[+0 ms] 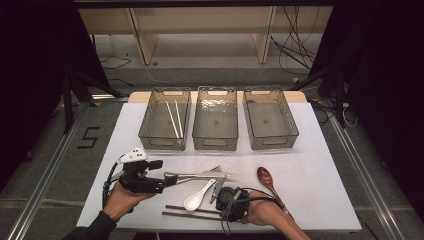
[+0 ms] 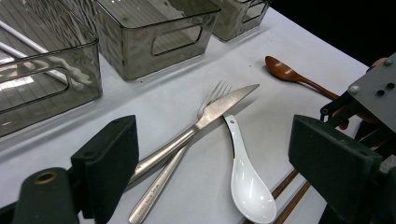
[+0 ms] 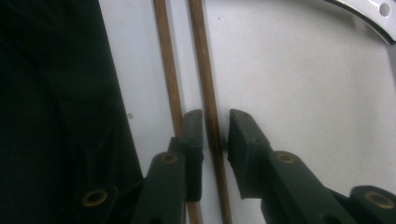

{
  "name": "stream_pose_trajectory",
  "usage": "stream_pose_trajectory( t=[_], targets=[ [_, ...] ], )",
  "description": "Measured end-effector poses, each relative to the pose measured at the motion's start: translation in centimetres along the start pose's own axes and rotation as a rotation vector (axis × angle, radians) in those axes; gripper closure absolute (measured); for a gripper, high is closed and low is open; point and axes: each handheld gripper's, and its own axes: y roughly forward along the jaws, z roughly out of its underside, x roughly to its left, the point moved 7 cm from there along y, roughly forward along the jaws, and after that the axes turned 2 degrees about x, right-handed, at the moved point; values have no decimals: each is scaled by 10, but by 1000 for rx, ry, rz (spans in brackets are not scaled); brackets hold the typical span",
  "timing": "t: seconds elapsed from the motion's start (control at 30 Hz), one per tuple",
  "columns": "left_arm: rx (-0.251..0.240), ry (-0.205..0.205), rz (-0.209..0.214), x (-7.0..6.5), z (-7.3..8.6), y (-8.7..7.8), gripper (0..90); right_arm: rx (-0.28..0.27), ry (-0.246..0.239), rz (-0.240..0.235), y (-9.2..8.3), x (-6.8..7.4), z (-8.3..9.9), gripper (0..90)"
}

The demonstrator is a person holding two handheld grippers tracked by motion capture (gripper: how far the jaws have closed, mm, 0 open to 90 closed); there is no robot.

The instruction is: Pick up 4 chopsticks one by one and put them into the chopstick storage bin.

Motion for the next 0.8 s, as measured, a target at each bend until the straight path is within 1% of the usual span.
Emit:
stream_pose_trajectory(
  t=[0.03,0.07,0.1,0.17,0.2,0.23,0.27,0.3,0.33,0.37,0.47,0.5,0.53,0.6,0.63,0.67,0.7,0.73,0.77,0.8],
  targets=[
    [0,-1,1,0,0,0,158,8,-17,1,0,-1,1,795],
    [0,-1,1,0,0,0,157,13,-20,2,0,-1,1,806],
    [0,-1,1,0,0,0,158,13,-1,0,0,1,0,813],
    [1,-1,2,0,0,0,157,19,-25,1,0,0,1,833],
    [0,-1,2,0,0,0,157,23,-23,0,-1,1,1,838],
    [0,0,2,0,0,0,157,29,-44,-3,-1,1,1,841],
    [-1,0,2,0,0,1,157,28,-38,0,-1,1,1,843],
    [0,0,2,0,0,1,158,36,-57,0,-1,1,1,846],
    [1,0,2,0,0,1,158,37,-71,2,-1,1,1,849],
    [-1,0,2,0,0,1,158,33,-67,4,-1,2,0,852],
    [1,0,2,0,0,1,158,40,-89,6,-1,3,1,859],
    [1,0,2,0,0,1,158,36,-88,5,-1,4,0,860],
    [1,0,2,0,0,1,158,32,-108,5,-1,3,0,861],
    [0,0,2,0,0,1,158,43,-123,4,-1,3,1,862],
    [-1,-1,2,0,0,1,158,40,-123,2,-1,4,1,863],
    [1,0,1,0,0,1,158,45,-136,4,-2,5,2,863],
    [0,-1,1,0,0,1,158,42,-142,12,-1,5,1,864],
    [0,-2,1,0,0,0,158,43,-156,9,-2,4,1,864],
    [-2,-3,2,0,0,0,158,45,-152,9,-2,5,1,865],
    [-1,-3,2,1,0,0,158,37,-164,12,-2,5,1,865]
  ],
)
